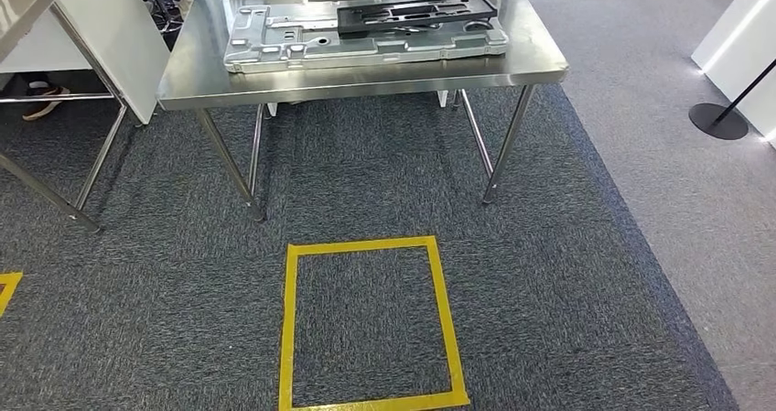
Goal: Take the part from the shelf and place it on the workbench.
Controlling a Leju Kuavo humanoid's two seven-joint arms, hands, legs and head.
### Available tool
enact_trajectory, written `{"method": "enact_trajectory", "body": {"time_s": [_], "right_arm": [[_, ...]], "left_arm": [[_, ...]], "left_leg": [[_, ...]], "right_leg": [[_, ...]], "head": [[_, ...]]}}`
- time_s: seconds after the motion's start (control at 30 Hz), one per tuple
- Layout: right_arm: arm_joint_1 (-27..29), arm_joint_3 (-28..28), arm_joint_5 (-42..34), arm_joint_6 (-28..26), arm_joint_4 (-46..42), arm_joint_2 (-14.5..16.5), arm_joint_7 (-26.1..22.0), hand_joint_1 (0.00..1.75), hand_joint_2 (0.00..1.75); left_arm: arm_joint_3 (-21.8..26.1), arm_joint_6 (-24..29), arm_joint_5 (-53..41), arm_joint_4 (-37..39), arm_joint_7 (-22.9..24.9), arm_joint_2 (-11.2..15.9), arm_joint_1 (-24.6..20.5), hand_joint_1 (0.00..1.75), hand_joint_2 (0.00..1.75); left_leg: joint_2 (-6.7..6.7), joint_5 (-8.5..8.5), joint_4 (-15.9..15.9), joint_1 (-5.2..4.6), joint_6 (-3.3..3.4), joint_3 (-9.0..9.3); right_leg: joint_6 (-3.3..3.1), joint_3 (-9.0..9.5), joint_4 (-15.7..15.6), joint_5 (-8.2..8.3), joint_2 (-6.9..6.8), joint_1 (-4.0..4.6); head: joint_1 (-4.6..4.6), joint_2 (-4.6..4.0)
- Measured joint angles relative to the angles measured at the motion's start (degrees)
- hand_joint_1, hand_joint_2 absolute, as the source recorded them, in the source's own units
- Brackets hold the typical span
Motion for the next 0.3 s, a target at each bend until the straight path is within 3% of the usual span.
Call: {"method": "enact_trajectory", "body": {"time_s": [0.03, 0.1, 0.17, 0.2, 0.27, 0.3], "right_arm": [[0.0, -0.2, -0.1, 0.1, 0.0, 0.0, 0.1, 0.00, 0.00], [0.0, -0.6, -0.2, 0.1, 0.0, 0.0, 0.3, 0.00, 0.87], [-0.1, -0.8, -0.2, 0.0, 0.0, 0.0, 0.2, 0.00, 1.75], [-0.1, -0.9, -0.3, -0.1, 0.0, 0.0, 0.1, 0.00, 1.75], [-0.2, -1.2, -0.5, -0.2, 0.0, 0.0, -0.2, 0.00, 1.75], [-0.2, -1.3, -0.6, -0.1, 0.0, 0.0, -0.2, 0.00, 1.75]], "left_arm": [[-0.1, 0.0, 0.0, 0.0, 0.1, 0.0, 0.0, 0.00, 0.00], [-0.3, 0.0, 0.0, 0.0, 0.3, 0.0, -0.1, 0.00, 0.00], [-0.4, 0.1, 0.0, 0.0, 0.4, 0.0, -0.1, 0.00, 0.00], [-0.5, 0.1, 0.0, 0.0, 0.4, 0.0, -0.1, 0.00, 0.00], [-0.6, 0.2, 0.0, 0.0, 0.5, 0.0, -0.2, 0.00, 0.87], [-0.7, 0.2, 0.0, 0.0, 0.5, 0.0, -0.2, 0.00, 1.16]], "left_leg": [[-0.02, 1.25, -4.3, 0.10, 0.04, 2.68], [-0.10, 2.41, -10.2, 0.02, 0.45, 6.02], [-0.16, 2.16, -11.1, -0.15, 1.15, 6.10], [-0.15, 2.16, -11.3, -0.06, 1.52, 5.93], [-0.14, 2.43, -11.6, 0.11, 2.31, 5.69], [-0.12, 2.54, -11.7, 0.19, 2.53, 5.66]], "right_leg": [[0.21, -0.31, 0.5, -0.13, 0.03, -0.02], [0.78, -0.95, 1.4, -0.38, 0.05, 0.10], [1.33, -1.44, 1.9, -0.39, 0.06, 0.25], [1.63, -1.57, 2.0, -0.45, 0.10, 0.25], [2.27, -2.60, 4.0, -1.90, 0.27, 0.12], [2.45, -2.92, 4.7, -2.43, 0.34, 0.06]], "head": [[0.01, 0.00], [0.04, 0.01], [0.07, 0.01], [0.05, 0.00], [0.25, 0.00], [0.29, 0.00]]}}
